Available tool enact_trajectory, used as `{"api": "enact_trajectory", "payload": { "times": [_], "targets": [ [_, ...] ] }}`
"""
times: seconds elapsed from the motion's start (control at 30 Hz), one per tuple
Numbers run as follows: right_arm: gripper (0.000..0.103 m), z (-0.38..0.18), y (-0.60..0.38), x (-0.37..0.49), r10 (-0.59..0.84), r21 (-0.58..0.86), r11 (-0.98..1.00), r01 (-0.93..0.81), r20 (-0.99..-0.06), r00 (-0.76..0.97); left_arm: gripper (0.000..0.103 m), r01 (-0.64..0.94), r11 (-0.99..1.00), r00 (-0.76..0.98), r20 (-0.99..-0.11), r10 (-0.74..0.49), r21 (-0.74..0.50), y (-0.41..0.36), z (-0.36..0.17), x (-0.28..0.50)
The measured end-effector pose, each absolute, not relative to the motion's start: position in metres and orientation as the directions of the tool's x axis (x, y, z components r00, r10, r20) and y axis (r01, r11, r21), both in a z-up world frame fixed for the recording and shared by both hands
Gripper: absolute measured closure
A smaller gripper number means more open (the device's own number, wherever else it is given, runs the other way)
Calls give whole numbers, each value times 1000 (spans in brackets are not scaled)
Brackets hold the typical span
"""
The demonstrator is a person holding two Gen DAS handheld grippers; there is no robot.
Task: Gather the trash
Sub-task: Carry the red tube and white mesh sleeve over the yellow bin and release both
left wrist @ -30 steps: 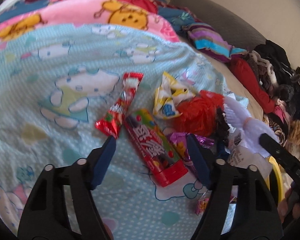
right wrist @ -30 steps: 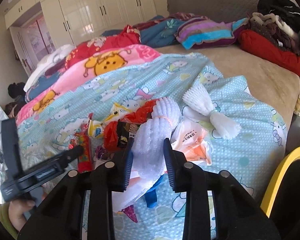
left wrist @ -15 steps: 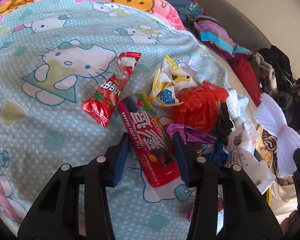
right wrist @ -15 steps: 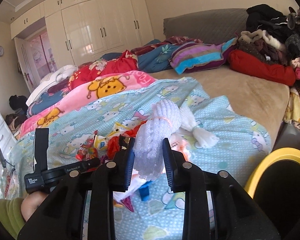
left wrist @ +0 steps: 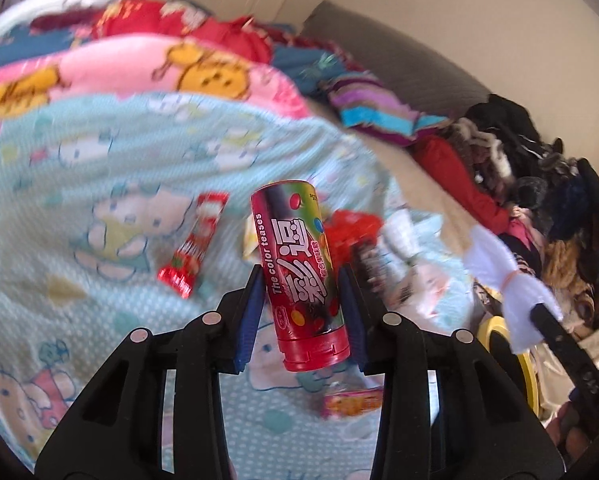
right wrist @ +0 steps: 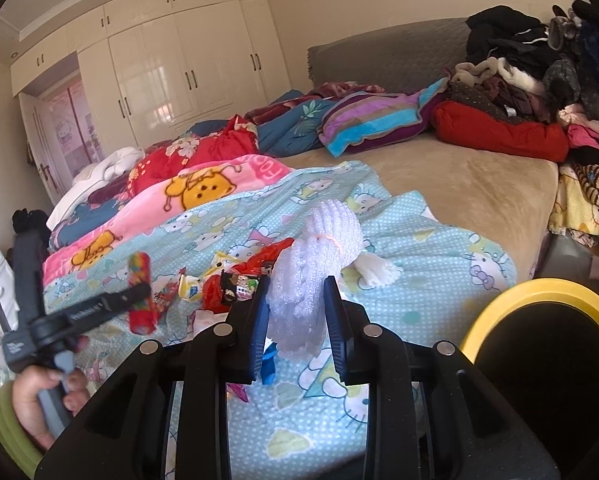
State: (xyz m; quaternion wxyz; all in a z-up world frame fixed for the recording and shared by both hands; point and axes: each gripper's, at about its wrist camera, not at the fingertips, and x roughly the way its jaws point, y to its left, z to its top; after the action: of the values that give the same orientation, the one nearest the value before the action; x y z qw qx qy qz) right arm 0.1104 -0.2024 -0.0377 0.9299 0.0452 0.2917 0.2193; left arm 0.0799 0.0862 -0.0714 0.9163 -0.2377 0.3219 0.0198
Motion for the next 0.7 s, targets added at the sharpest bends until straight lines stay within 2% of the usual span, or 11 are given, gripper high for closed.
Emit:
{"api": "enact_trajectory", "payload": {
  "times": [0.27, 0.7],
  "targets": [
    [77, -30, -220, 99, 406, 202, 913, -354, -512, 757, 74, -64, 908, 843, -509, -174, -415, 56, -32, 79],
    [77, -16, -276, 77, 309, 179, 951, -253, -505, 806, 74, 123, 911, 832, -459, -311, -394, -16, -12, 88]
  ]
}}
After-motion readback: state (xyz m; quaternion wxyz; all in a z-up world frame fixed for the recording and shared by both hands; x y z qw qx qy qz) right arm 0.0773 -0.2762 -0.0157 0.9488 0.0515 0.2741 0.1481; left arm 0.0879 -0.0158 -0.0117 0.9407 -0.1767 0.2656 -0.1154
